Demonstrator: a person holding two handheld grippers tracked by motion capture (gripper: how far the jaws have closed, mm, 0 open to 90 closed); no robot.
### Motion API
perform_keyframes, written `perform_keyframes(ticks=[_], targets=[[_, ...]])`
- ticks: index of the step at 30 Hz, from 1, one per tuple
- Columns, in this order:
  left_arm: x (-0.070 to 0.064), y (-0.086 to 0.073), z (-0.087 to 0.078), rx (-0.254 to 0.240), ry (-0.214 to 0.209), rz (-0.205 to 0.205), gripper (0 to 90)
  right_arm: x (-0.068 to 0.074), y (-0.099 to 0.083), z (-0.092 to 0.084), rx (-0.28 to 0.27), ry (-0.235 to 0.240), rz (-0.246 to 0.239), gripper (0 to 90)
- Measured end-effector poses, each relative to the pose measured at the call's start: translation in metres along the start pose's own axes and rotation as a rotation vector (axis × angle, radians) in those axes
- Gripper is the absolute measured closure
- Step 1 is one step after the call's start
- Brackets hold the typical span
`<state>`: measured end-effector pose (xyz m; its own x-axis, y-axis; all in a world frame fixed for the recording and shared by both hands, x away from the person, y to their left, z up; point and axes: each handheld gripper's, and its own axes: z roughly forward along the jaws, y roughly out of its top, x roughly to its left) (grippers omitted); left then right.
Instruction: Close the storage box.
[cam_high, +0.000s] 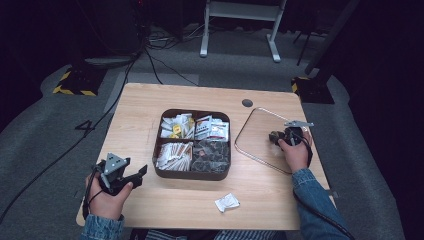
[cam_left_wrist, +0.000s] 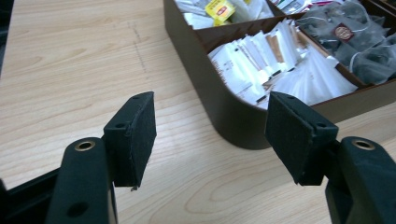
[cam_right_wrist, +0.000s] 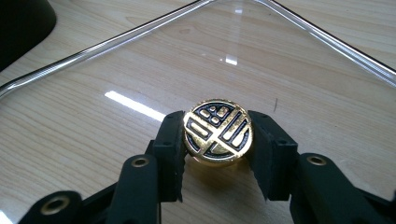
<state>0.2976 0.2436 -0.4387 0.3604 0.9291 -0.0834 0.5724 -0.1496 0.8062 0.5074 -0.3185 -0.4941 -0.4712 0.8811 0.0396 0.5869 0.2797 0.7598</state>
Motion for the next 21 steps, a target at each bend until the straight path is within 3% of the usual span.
perform_keyframes(ticks=[5, 6, 14, 21], targets=[[0.004, -0.002, 0.001, 0.002, 0.007, -0.007, 34.1, -0.001, 0.004, -0.007, -0.027, 0.009, 0.007, 58.8], [0.005, -0.002, 0.002, 0.008, 0.008, -0.009, 34.0, -0.001, 0.008, -0.013, -0.052, 0.023, 0.006, 58.8], [0.009, -0.002, 0.006, 0.019, 0.014, -0.009, 33.8, 0.004, 0.019, -0.035, -0.100, 0.055, -0.014, 58.8], [0.011, -0.003, 0.014, 0.038, 0.021, 0.006, 33.8, 0.007, 0.024, -0.048, -0.114, 0.084, -0.021, 58.8]])
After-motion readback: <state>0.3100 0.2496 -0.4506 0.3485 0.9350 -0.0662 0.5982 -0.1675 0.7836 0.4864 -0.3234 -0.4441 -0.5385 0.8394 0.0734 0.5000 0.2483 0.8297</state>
